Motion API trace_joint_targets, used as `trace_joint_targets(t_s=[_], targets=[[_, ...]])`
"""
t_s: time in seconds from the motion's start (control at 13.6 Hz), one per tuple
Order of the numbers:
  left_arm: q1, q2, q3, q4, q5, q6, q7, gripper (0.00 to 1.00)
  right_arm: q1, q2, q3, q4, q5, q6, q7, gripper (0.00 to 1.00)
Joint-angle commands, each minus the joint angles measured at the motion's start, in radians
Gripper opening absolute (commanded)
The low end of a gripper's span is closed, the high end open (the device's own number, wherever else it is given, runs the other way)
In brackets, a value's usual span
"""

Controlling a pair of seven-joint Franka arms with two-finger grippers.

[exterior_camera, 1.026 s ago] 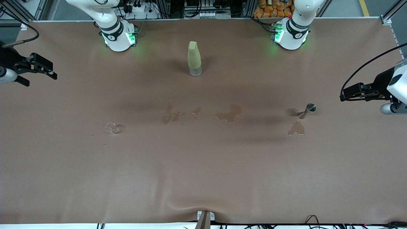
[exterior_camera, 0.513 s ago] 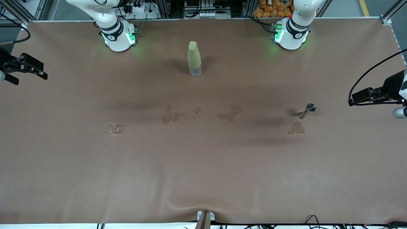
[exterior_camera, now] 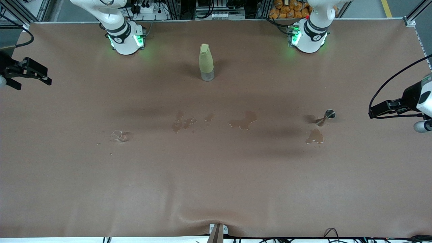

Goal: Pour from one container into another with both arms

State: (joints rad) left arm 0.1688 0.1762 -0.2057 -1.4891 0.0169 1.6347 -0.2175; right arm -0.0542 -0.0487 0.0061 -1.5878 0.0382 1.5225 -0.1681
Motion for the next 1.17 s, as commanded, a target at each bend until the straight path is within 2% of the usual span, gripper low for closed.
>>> trace_joint_targets(t_s=[0.0,0.22,0.66,1.1], targets=[[-0.055,-0.015,0.043,0.000,0.003,-0.006,-0.054,1.00,0.013,0.007,-0.005,0.017,-0.018,-0.010,0.036,1.00],[-0.086,-0.027,0.065,-0.002,-0.032,-0.015,-0.086,1.00,0.013,0.010,-0.005,0.019,-0.015,-0.008,0.039,1.00],[-0.190,-0.035,0.184,0.004,-0.063,-0.024,-0.120,1.00,0.010,0.021,-0.006,0.040,-0.017,-0.008,0.032,1.00],[-0.180,-0.038,0.192,0.006,-0.068,-0.029,0.029,1.00,0.007,0.038,-0.006,0.066,-0.018,-0.008,0.038,1.00]])
